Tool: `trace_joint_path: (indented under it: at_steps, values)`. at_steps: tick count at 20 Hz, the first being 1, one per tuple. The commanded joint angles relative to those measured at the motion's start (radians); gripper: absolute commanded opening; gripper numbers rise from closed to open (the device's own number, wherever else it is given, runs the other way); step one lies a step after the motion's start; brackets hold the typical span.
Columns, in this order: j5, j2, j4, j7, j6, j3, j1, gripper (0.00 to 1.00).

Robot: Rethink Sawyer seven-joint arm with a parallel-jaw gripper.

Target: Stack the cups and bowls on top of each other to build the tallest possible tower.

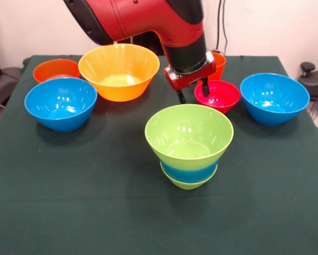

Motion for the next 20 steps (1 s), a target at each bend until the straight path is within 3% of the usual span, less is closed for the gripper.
trace_joint_path:
  at_steps: [1, 20]
  values:
    - [-0.106, 0.047, 0.028, -0.106, -0.083, 0.017, 0.009, 1.00]
    - [-0.165, 0.116, 0.010, -0.060, -0.165, -0.011, 0.033, 1.00]
